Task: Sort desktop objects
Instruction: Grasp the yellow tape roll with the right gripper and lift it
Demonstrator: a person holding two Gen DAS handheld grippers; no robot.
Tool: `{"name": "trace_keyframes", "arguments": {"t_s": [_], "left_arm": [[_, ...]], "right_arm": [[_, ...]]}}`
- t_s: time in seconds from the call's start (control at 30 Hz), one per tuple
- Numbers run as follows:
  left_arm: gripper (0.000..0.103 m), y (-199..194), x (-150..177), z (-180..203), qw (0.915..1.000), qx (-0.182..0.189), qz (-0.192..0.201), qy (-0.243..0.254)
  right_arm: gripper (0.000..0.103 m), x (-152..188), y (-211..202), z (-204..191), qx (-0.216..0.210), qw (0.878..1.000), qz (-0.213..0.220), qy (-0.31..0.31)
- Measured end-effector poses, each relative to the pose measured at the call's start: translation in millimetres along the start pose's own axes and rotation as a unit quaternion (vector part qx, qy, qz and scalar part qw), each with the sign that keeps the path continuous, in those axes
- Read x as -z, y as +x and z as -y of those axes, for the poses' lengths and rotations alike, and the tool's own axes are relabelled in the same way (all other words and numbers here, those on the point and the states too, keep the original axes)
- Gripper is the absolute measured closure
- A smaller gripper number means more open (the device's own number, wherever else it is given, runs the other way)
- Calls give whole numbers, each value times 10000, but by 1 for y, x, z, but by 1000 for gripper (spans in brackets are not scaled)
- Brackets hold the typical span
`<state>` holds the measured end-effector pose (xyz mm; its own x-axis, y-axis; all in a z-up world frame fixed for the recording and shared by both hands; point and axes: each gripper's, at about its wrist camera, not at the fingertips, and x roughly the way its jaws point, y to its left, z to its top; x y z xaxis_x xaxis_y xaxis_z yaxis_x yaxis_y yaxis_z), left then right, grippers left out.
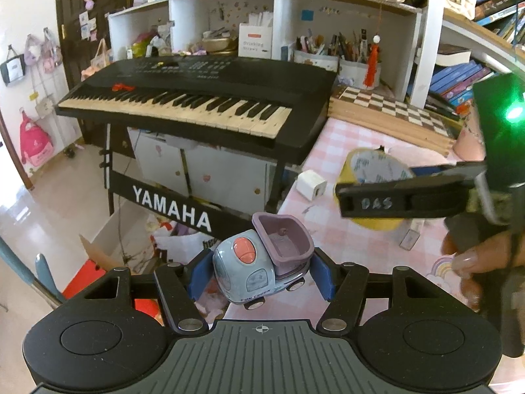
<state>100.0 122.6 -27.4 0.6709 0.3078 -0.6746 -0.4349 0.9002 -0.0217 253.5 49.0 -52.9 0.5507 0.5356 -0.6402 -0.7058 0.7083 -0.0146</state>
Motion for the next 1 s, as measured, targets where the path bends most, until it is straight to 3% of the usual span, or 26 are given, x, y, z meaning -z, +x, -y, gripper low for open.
{"name": "trace_keyframes", "arguments": {"t_s": [0.4, 0.7, 1.0], "left_arm": [[40, -17, -8, 7, 9978, 559, 289, 215], [40, -41, -10, 10, 9915, 1085, 470, 536], [40, -64, 8, 0, 9868, 1454, 426, 579]], "right_arm": [[12, -12, -79, 7, 161, 9979, 361, 515], [12, 14, -137, 9, 654, 9920, 390, 1005], [12, 59, -166, -6, 1043, 9838, -23, 1456]]}}
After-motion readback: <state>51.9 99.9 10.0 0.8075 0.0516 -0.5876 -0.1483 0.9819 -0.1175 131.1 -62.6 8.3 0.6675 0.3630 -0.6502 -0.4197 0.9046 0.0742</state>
